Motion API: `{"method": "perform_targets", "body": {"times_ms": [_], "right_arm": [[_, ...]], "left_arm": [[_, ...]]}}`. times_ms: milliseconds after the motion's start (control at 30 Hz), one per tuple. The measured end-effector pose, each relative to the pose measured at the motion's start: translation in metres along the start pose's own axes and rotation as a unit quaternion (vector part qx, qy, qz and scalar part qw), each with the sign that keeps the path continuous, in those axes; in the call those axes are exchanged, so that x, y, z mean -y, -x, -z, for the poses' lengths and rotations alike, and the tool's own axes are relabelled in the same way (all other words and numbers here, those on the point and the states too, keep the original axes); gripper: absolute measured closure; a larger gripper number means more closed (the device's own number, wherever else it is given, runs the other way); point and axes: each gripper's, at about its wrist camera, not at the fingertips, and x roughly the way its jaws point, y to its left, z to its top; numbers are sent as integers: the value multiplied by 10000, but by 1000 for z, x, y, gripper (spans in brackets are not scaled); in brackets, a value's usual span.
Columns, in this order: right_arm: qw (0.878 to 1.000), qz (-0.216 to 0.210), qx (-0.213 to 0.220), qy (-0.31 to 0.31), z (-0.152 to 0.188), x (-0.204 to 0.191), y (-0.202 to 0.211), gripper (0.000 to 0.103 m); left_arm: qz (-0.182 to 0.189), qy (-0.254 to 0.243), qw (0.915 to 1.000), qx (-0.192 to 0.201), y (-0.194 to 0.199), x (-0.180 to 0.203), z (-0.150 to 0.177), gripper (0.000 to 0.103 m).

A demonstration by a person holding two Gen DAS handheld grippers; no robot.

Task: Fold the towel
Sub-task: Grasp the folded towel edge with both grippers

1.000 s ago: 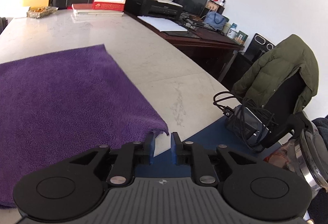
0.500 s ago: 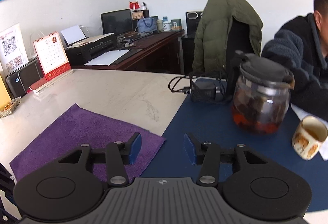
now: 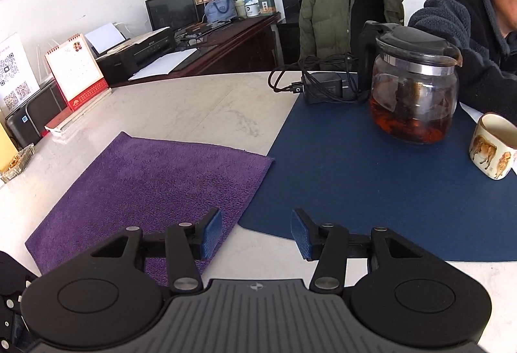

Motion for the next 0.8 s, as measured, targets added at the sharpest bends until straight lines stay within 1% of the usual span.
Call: {"method": "perform_targets", "body": {"times_ms": [200, 400, 433, 467, 567, 800], "right_arm": [[9999, 5, -50, -118, 1, 3, -4, 51], [9998, 12, -106, -157, 1, 1, -8, 51], [9998, 17, -121, -167, 1, 1, -8, 51], [9998, 24, -135, -176, 1, 1, -8, 51], [9997, 43, -183, -158, 2, 1, -9, 51], [9996, 29, -232, -176, 1, 2, -15, 51]], "left_arm": [[173, 465, 9987, 84, 5, -22, -2, 91], [467, 610, 9970, 8, -1, -26, -3, 91], [512, 644, 9966, 2, -2, -26, -3, 92], [546, 689, 9961, 2, -3, -27, -3, 97], [604, 876, 9943, 26, -2, -33, -4, 102], [684, 1178, 9906, 133, 4, -47, -4, 103]]}}
